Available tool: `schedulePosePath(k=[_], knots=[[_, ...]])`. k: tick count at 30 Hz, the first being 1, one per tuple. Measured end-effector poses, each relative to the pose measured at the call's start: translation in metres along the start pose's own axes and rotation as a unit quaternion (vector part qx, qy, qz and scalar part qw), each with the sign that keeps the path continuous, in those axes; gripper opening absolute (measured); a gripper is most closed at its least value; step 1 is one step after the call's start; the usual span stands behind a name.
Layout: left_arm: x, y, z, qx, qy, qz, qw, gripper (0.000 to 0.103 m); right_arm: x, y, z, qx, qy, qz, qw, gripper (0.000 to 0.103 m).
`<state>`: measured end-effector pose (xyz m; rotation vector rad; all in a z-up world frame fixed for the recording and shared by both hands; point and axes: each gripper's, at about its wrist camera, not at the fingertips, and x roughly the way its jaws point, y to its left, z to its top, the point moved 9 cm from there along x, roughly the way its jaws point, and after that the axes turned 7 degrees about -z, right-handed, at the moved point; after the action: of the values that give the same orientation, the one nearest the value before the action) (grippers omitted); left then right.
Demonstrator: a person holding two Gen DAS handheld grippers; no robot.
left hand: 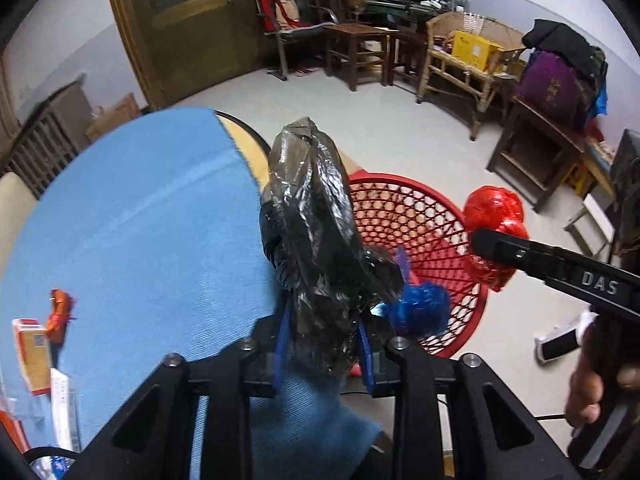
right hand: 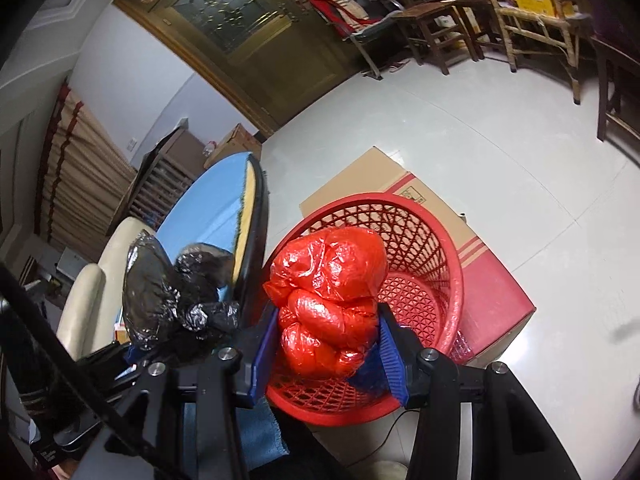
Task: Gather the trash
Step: 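Carry both bags over the red basket and open both tools to drop them, then move both open tools back over the remaining trash on the table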
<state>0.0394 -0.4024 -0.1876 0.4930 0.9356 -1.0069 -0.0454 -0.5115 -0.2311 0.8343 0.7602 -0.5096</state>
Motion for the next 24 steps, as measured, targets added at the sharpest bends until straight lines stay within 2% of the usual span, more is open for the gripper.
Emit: schedulePosePath(k=[2, 3, 4, 8, 12, 18, 24], knots=[[0.000, 0.000, 0.001, -0.001, -0.004, -0.003, 1.0000, 0.047, 0.003, -0.004, 0.002, 0.011, 0.005, 0.000, 1.000, 0.060], [-0.001, 0.002, 0.002, -0.003, -0.009, -0.001, 1.0000, 0.056, 0.005, -0.005, 0.003, 0.017, 0.007, 0.001, 1.000, 0.062], [-0.002, 0.002, 0.002, -0.004, -0.013, 0.001, 0.9999, 0.058, 0.006, -0.005, 0.004, 0.023, 0.009, 0.004, 1.000, 0.063], [-0.007, 0.008, -0.001, -0.007, -0.015, 0.004, 0.9998, 0.059, 0.007, -0.001, 0.004, 0.023, 0.010, 0.010, 1.000, 0.064], [-0.017, 0.021, -0.008, -0.016, -0.016, 0.023, 0.9995, 0.058, 0.003, 0.004, 0.005, 0.016, 0.005, 0.013, 1.000, 0.064], [-0.054, 0.042, -0.022, -0.019, -0.031, 0.081, 0.9960, 0.059, -0.002, 0.027, 0.002, -0.009, 0.005, 0.024, 1.000, 0.064], [-0.091, 0.066, -0.031, -0.033, -0.055, 0.118, 0.9909, 0.060, -0.012, 0.069, -0.005, -0.049, 0.004, 0.039, 0.998, 0.064]])
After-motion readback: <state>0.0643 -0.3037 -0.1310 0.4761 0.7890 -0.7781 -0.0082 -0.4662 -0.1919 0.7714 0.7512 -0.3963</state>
